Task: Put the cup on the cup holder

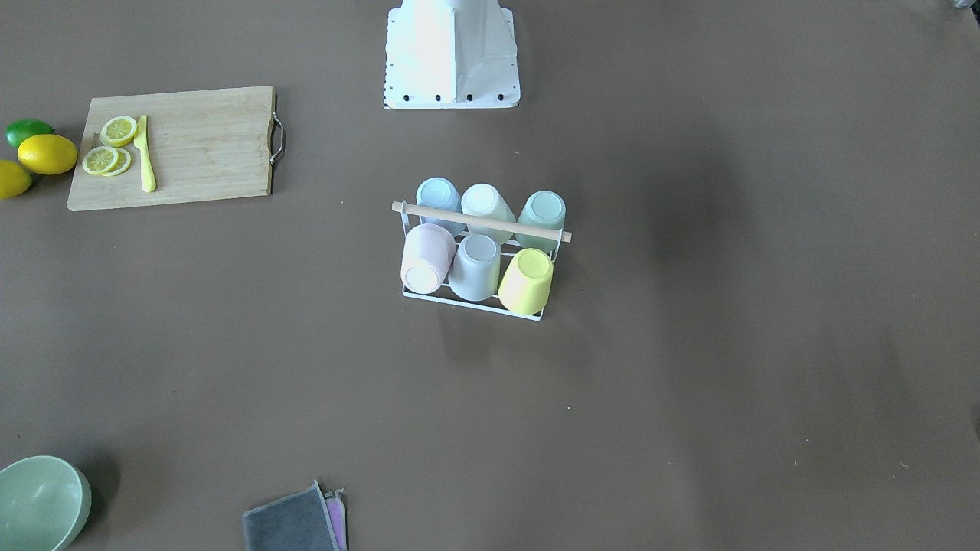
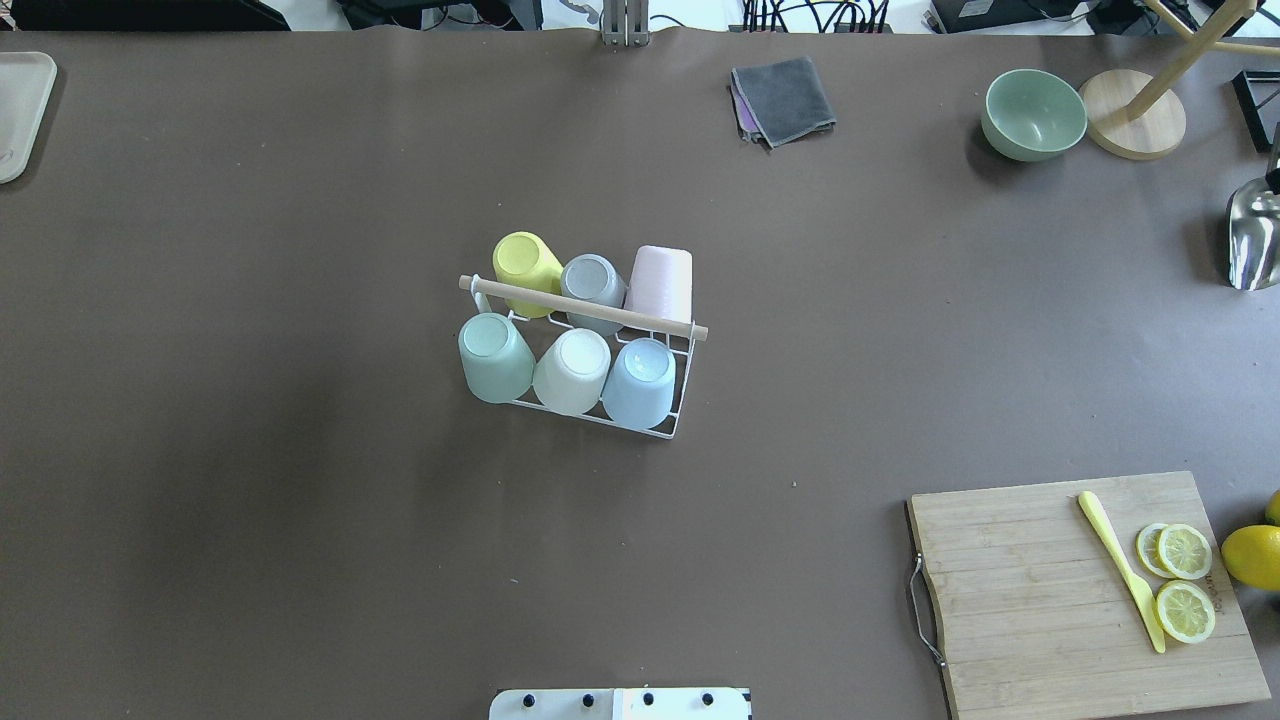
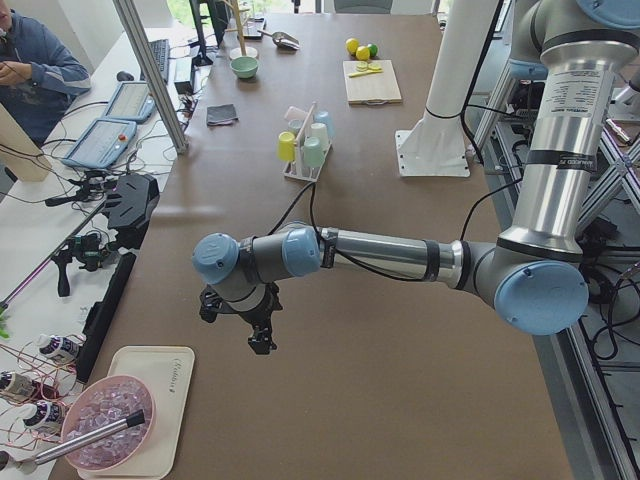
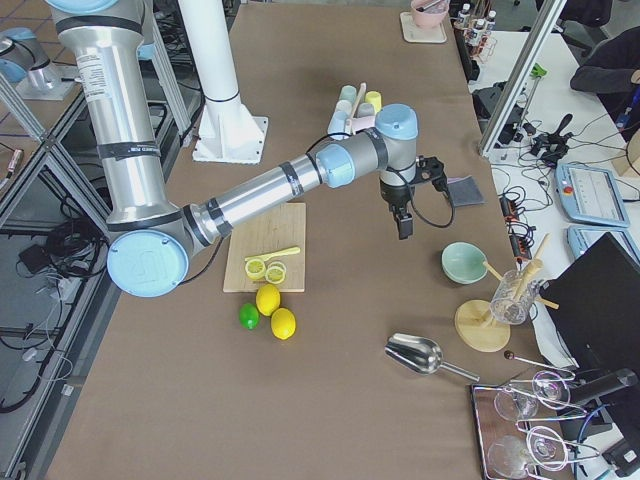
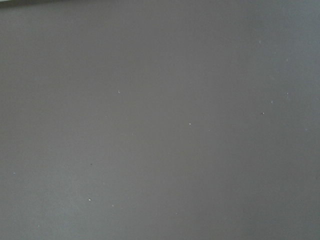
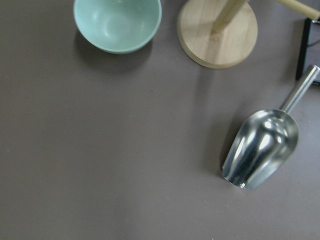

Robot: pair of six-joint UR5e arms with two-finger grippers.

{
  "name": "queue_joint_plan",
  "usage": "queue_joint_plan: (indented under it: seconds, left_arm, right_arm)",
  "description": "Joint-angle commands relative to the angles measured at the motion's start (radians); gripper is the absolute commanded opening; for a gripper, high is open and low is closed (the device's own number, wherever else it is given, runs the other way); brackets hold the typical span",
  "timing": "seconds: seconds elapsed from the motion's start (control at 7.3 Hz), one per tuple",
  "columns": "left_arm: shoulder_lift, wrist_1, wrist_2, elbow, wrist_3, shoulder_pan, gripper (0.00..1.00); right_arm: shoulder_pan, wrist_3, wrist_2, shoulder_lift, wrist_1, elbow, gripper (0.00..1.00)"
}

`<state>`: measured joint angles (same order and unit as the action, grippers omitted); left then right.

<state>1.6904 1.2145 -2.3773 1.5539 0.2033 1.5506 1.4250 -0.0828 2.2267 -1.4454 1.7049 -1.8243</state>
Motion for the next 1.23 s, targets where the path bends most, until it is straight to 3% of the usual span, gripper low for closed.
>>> queue_joint_plan:
  seconds: [0.0,0.14,0.41,1.1]
  left_arm:
    - [-0.072,-0.003,-0.014,0.072,0.004,-0.001,0.99]
    - [-0.078,0.000,-0.013,0.077,0.004,-0.001,0.99]
    - [-0.081,0.003,-0.010,0.080,0.004,-0.001,0.99]
    - [-0.109,0.100,0.047,0.074,-0.001,0.000,0.99]
  right_arm:
    - [0.096,0.051,0.013,-0.096,0.013,0.060,1.00]
    - [0.113,0.048,0.014,-0.099,0.013,0.098,1.00]
    - [0.132,0.037,0.129,-0.096,0.013,0.193,1.00]
    - [0.132,0.034,0.133,-0.093,0.010,0.226,1.00]
